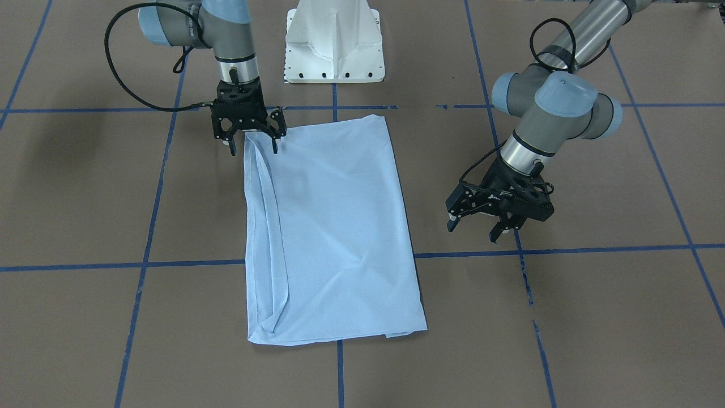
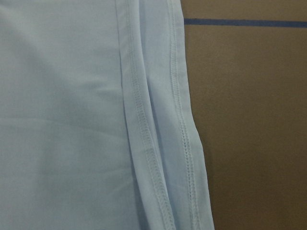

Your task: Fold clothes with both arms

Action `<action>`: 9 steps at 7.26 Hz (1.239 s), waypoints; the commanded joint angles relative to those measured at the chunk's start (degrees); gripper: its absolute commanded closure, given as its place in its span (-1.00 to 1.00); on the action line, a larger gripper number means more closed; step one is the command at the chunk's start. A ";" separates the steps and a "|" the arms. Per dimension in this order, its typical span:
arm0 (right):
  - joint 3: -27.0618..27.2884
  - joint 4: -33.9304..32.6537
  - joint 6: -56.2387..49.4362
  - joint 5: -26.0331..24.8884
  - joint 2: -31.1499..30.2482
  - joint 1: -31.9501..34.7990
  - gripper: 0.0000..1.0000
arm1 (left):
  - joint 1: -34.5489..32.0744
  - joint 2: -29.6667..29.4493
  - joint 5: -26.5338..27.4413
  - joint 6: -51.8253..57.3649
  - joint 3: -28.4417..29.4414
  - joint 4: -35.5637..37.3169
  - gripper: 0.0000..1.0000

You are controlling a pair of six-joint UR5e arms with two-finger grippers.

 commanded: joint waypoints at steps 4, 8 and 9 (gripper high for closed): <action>-1.59 -9.69 -7.65 7.80 2.59 2.75 -1.00 | 0.10 0.00 -1.24 0.09 0.25 0.00 -1.00; -1.68 -12.85 -9.85 8.25 2.77 4.52 -1.00 | 0.10 0.00 -1.24 0.09 0.25 0.00 -1.00; -1.59 -13.56 -10.20 8.25 2.60 4.96 -1.00 | 0.10 0.00 -1.33 0.00 0.16 -0.09 -1.00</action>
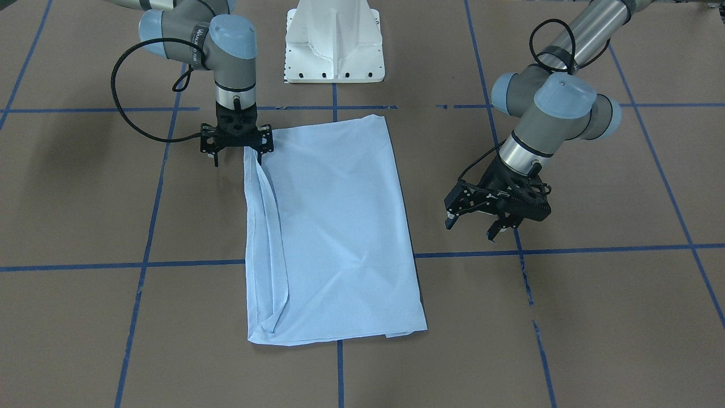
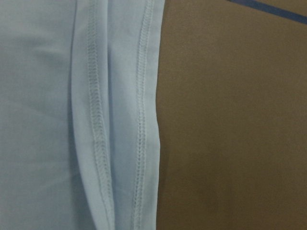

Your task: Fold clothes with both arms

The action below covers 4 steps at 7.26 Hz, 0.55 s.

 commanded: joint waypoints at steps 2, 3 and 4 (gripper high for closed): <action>0.02 -1.34 -0.56 0.04 -1.18 1.08 -1.00 | 0.00 0.00 -0.07 -0.07 -0.17 -0.07 -1.00; 0.02 -1.25 -0.56 0.04 -2.23 1.43 -1.00 | 0.00 0.00 -0.07 -0.07 -0.34 -0.07 -1.00; 0.10 -1.25 -0.56 1.00 -2.59 2.65 -1.00 | 0.00 0.00 -0.07 0.02 -0.69 -0.07 -1.00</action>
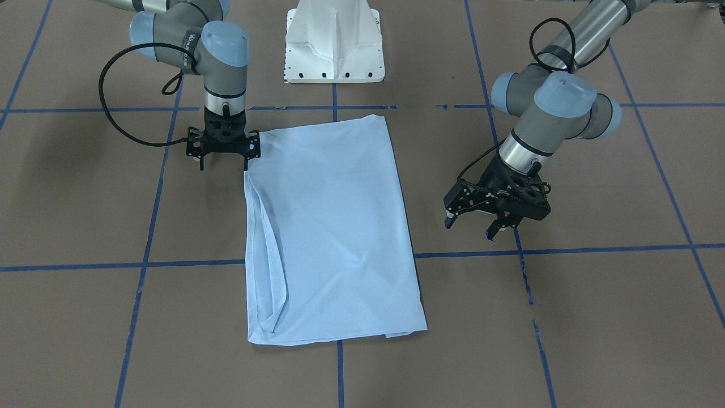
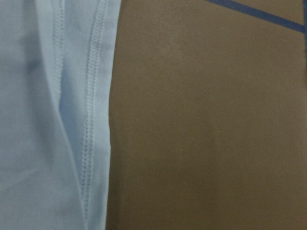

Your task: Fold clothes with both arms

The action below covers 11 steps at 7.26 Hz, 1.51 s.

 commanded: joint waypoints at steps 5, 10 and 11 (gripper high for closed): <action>-0.72 2.90 -3.01 8.03 5.60 10.06 -1.00 | 0.00 -0.09 0.09 -0.11 -1.90 -0.26 -1.00; -14.60 5.26 -1.25 8.03 14.85 10.07 -1.00 | 0.00 -0.35 0.79 0.42 -3.66 -0.53 -1.00; -16.27 5.01 -3.17 8.03 14.94 10.07 -1.00 | 0.09 -0.26 0.88 0.42 -4.01 -0.53 -1.00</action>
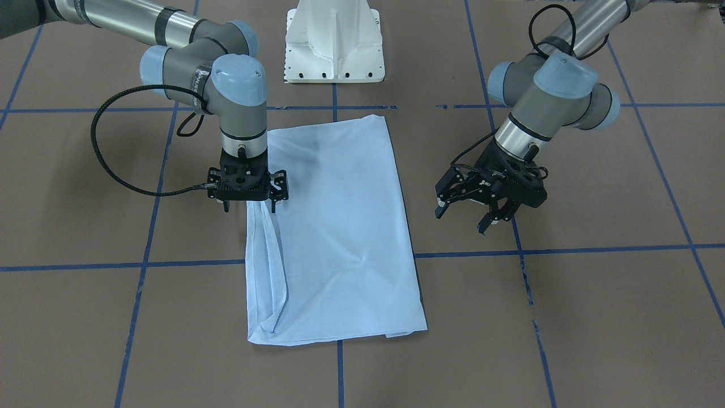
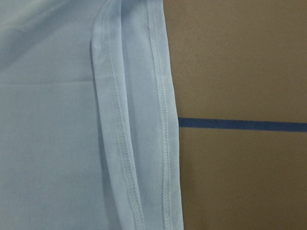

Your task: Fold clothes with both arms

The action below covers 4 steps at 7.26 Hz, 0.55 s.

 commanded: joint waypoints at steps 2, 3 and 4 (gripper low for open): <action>-3.68 0.27 -2.37 0.08 0.78 -0.19 -1.00 | -0.02 0.16 0.16 0.21 -0.39 0.00 -1.00; -3.77 0.36 -2.37 -0.01 1.22 -0.54 -1.00 | -0.02 0.25 0.17 0.21 -0.39 0.00 -1.00; -3.77 0.27 -2.37 0.08 1.66 -0.55 -1.00 | -0.02 0.25 0.17 0.21 -0.39 0.00 -1.00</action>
